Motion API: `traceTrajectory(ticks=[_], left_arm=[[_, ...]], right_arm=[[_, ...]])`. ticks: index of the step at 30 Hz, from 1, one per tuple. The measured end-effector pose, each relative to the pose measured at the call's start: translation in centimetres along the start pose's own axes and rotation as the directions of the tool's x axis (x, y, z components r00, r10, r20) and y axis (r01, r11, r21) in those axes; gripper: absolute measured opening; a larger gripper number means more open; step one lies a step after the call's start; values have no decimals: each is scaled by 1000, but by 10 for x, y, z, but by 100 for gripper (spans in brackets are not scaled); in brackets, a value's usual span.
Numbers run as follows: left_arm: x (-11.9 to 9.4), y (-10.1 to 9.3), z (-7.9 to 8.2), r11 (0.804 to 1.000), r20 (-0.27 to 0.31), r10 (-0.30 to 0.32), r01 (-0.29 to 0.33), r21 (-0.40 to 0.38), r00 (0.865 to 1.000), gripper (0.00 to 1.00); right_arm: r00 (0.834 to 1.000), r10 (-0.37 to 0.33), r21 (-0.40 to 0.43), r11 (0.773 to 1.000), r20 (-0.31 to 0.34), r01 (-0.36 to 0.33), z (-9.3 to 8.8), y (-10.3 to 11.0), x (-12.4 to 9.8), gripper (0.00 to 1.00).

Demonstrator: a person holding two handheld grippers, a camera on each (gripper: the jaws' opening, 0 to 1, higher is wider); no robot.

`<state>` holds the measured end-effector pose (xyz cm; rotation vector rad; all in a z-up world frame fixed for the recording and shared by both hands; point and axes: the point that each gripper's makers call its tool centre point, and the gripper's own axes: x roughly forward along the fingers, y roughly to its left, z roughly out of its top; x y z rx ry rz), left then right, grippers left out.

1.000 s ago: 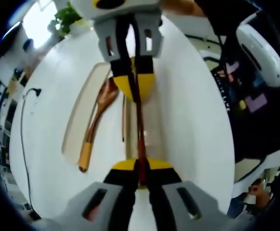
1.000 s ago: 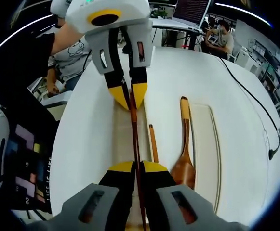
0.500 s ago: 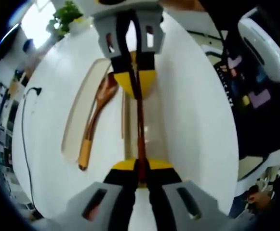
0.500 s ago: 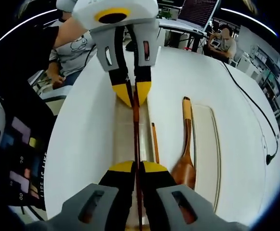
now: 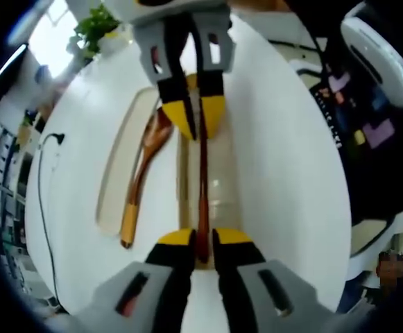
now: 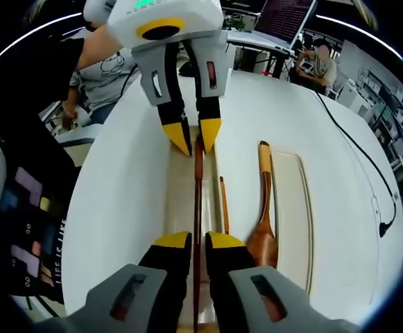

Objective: Arrange the utensils inside the cutlery case until each visible utensil rests in its matching compartment.

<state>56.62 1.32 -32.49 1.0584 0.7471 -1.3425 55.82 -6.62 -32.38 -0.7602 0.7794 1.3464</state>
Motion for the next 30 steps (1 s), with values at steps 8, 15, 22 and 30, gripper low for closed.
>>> traceTrajectory(ticks=[8,15,22,30], left_arm=[[-7,-3,4,1000,26,4,-3,-10,1000,15],[-15,-6,10,1000,56,19,-18,-16,998,15],[-27,0,22,997,117,66,-61,-46,991,15],[-31,16,32,992,149,114,-104,-78,982,16]], right_arm=[[999,-9,17,1000,32,9,1,4,-9,11],[996,-37,23,999,86,35,9,5,-26,13],[989,-79,34,997,127,75,9,-2,-46,13],[983,-125,59,991,132,118,-1,-9,-60,13]])
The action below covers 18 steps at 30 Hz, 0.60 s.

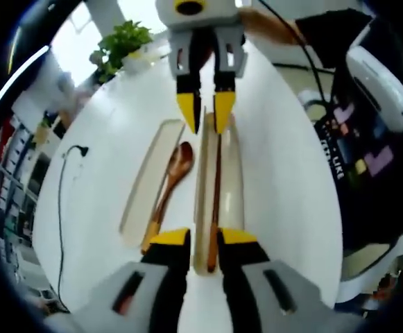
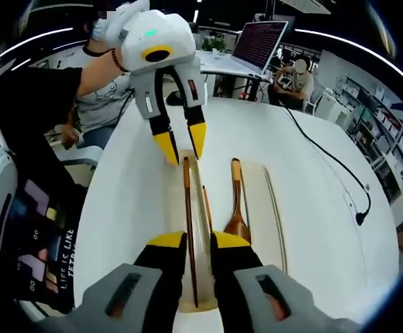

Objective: Arrange the utensils inside the cutlery case until each visible utensil rests in its matching compartment.

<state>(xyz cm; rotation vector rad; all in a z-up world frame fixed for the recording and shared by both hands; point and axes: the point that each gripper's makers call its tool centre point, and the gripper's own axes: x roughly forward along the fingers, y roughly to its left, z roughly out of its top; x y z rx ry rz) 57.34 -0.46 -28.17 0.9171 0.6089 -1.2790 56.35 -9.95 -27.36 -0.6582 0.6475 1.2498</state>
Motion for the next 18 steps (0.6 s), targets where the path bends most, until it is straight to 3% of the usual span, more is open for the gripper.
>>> traceTrajectory(ticks=[9,18], left_arm=[[8,21,13,999,22,38,-38,-6,999,16],[30,27,12,1000,-8,22,-21,13,1000,15]], right_arm=[[999,-44,41,998,-7,44,-16,-14,-15,14],[995,-93,63,994,-31,95,-35,-29,-32,15]])
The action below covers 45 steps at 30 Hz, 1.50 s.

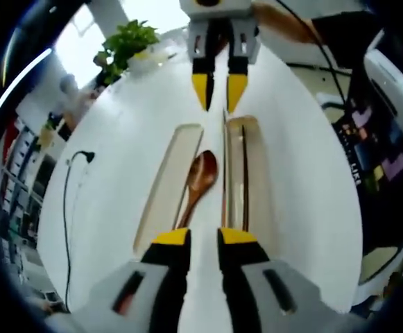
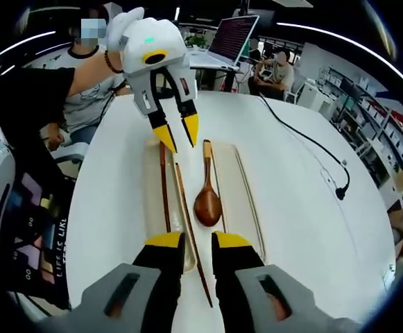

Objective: Arrange the utensils inside the cutlery case until each visible utensil rests in its matching compartment.

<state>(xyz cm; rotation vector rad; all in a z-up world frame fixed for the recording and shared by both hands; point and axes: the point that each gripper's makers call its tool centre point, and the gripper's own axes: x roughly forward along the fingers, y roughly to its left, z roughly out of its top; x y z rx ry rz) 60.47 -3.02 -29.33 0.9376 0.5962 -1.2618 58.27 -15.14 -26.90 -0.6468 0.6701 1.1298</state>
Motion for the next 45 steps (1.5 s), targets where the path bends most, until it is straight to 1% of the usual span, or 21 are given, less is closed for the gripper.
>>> traceTrajectory(ticks=[7,14,18,22,25,32,37,45], left_arm=[[9,3,-1,999,-7,-33,33,-9,999,14],[18,-2,-3,997,-17,-73,73,-12,997,14],[20,-6,-2,996,-15,-88,88,4,996,14],[22,-7,-1,995,-13,-95,95,2,995,13],[24,-9,-1,995,-19,-103,103,8,995,13],[27,-11,3,993,-5,-118,118,6,993,14],[29,-12,5,992,-6,-128,128,9,992,14],[30,-19,7,987,-14,-159,159,23,987,14]], right_arm=[[999,-22,0,1000,-39,22,-14,-8,-4,15],[997,-19,-5,1000,-71,19,-27,-12,-1,16],[996,-5,4,1000,-92,6,-36,-13,2,16],[994,10,10,1000,-108,-9,-42,-14,6,16],[992,26,6,1000,-124,-26,-46,-12,9,16],[983,66,-7,998,-171,-69,-59,-5,15,16],[980,82,-8,996,-183,-85,-62,-4,17,16],[973,104,-16,994,-208,-109,-65,-2,21,16]])
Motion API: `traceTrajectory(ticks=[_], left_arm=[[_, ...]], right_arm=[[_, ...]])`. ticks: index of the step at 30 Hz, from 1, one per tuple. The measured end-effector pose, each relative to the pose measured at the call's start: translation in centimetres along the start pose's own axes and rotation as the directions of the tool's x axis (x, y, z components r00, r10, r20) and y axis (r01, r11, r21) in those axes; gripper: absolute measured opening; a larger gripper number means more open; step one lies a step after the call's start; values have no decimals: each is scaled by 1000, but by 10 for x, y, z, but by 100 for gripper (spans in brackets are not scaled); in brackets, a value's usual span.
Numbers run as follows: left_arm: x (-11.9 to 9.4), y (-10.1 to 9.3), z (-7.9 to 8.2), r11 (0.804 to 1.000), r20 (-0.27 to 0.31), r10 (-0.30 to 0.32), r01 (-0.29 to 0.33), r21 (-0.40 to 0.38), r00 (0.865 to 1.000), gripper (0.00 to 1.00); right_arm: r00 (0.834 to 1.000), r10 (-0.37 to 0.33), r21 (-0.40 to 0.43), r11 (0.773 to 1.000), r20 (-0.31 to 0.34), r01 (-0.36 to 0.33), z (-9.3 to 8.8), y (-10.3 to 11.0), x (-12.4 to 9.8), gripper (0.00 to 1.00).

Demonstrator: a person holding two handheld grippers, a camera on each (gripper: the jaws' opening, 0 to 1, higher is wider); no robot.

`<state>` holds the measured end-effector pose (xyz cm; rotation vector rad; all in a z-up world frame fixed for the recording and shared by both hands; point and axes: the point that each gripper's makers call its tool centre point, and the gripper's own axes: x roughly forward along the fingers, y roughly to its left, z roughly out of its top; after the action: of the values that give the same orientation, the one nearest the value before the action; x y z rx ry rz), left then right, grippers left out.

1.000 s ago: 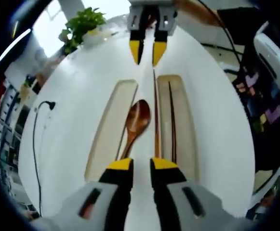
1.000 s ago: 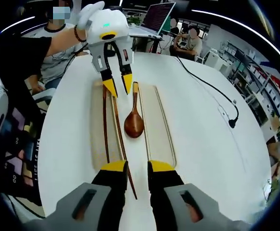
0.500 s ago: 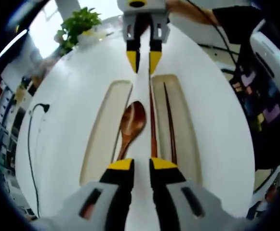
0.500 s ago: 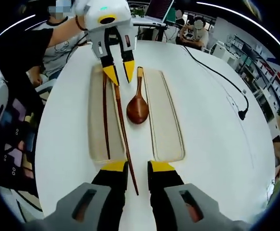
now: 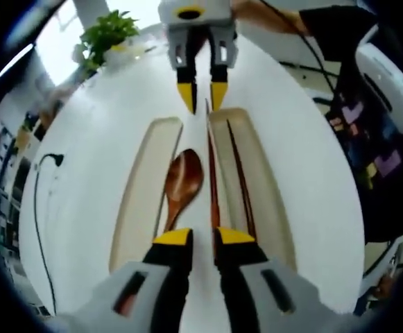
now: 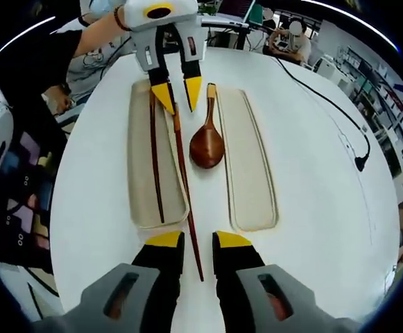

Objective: Arrange the utensils inside the cutlery case until each visible utensil rests in its matching compartment.

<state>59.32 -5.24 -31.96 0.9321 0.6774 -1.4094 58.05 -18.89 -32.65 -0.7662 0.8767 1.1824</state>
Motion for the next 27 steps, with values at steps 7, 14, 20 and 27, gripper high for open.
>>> traceTrajectory(ticks=[7,14,20,27], left_arm=[[2,-1,2,1000,2,-8,8,-4,1000,14],[4,-1,6,1000,9,-12,12,7,1000,14],[9,-3,2,999,-50,-36,37,14,998,13],[14,-3,-3,997,-113,-75,77,7,991,13]], right_arm=[[1000,5,-12,1000,-19,-5,-2,0,3,16],[1000,9,-15,1000,-27,-9,-3,-2,5,15],[999,20,-25,999,-35,-21,-3,-2,8,14],[999,36,-22,999,-38,-36,-2,-4,10,13]])
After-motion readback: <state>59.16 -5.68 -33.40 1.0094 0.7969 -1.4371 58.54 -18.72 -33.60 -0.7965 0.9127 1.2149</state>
